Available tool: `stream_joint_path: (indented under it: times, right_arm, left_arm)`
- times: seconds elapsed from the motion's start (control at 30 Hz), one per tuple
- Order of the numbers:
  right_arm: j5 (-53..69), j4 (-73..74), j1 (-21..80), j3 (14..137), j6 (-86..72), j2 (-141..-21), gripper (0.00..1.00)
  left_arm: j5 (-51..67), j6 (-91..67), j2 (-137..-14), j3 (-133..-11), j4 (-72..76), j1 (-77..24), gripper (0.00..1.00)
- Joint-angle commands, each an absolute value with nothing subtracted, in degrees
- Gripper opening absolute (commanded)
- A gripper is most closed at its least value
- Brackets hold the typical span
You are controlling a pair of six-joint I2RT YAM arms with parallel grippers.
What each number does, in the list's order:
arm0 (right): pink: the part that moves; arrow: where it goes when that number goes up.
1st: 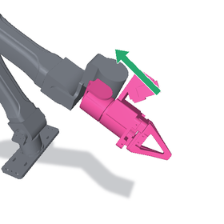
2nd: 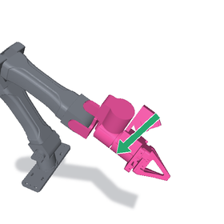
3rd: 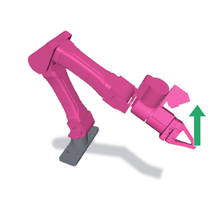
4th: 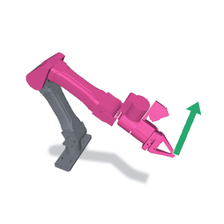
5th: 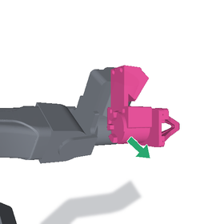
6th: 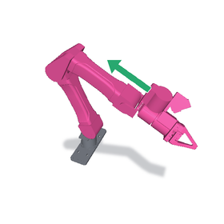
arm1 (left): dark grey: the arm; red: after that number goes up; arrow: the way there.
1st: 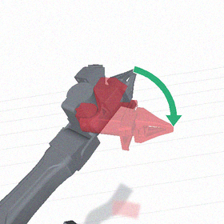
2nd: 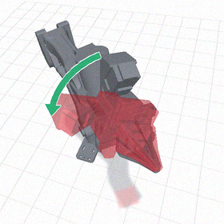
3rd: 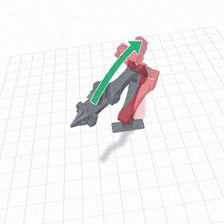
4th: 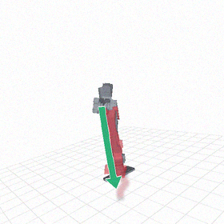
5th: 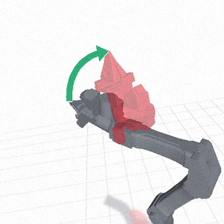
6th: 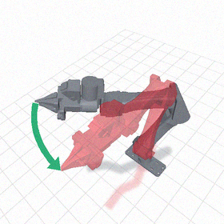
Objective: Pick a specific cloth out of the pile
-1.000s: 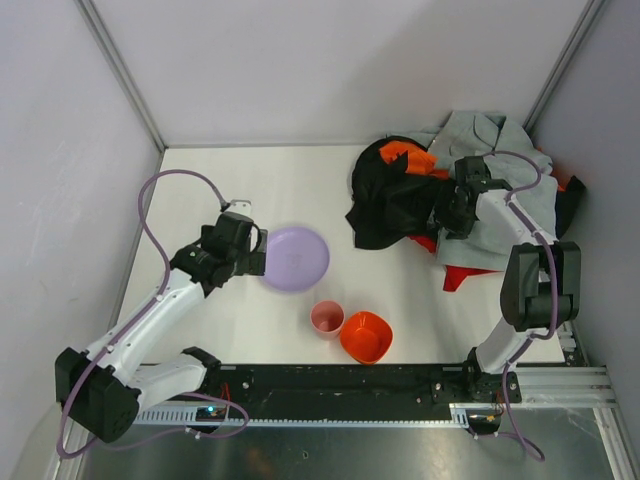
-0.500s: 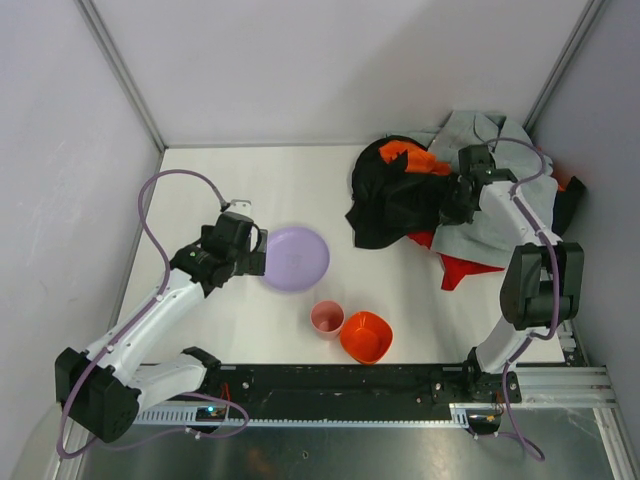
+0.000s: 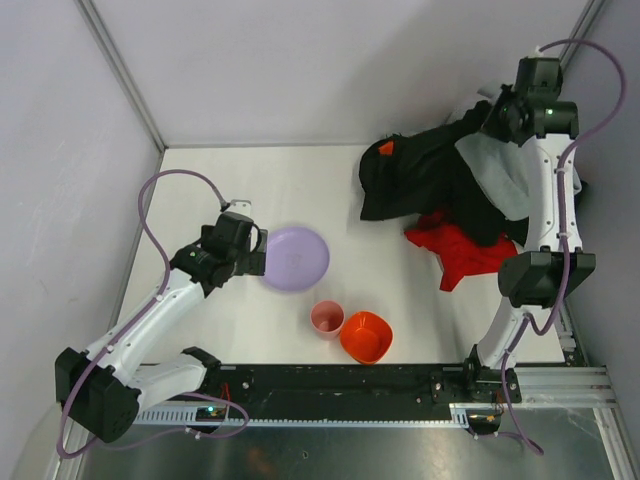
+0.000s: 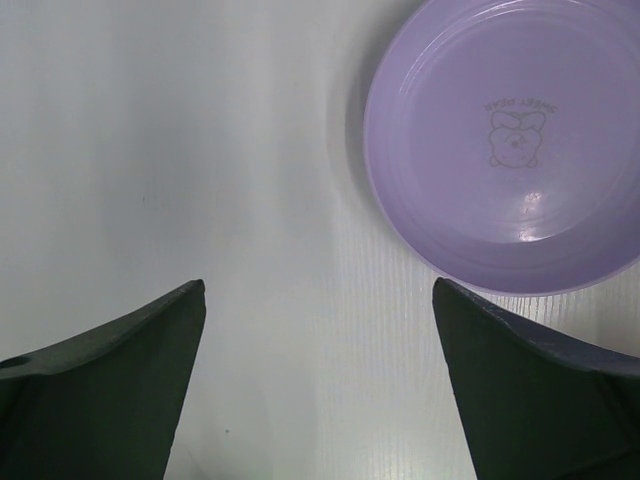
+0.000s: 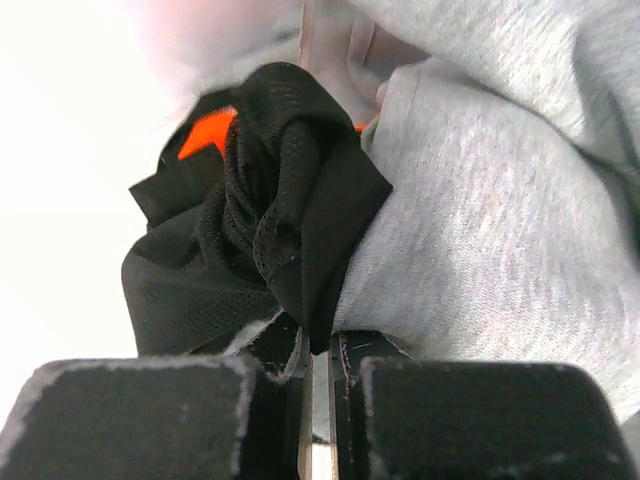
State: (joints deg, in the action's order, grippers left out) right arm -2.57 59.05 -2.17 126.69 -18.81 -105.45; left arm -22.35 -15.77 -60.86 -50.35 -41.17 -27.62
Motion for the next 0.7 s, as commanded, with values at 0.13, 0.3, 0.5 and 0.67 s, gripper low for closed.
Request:
stream_joint_path:
  times: [0.13, 0.3, 0.5, 0.67]
  right_arm:
    - [-7.6, 49.5, -5.6, 133.3, -17.7, -108.4, 0.0]
    - [-6.7, 49.1, -6.9, 123.9, -18.1, -112.3, 0.0]
    - [-0.4, 48.2, -10.2, 111.8, -20.9, -119.7, 0.0]
    - [7.4, 46.4, -13.5, 104.0, -21.7, -125.4, 0.0]
  left_arm:
    - [-23.6, -14.5, -60.4, -50.0, -39.8, -27.9, 1.0]
    - [-23.5, -14.5, -60.6, -50.0, -39.7, -27.9, 1.0]
    - [-23.4, -14.5, -60.5, -50.0, -39.9, -27.9, 1.0]
    - [-23.3, -14.5, -60.3, -49.9, -39.9, -27.9, 1.0]
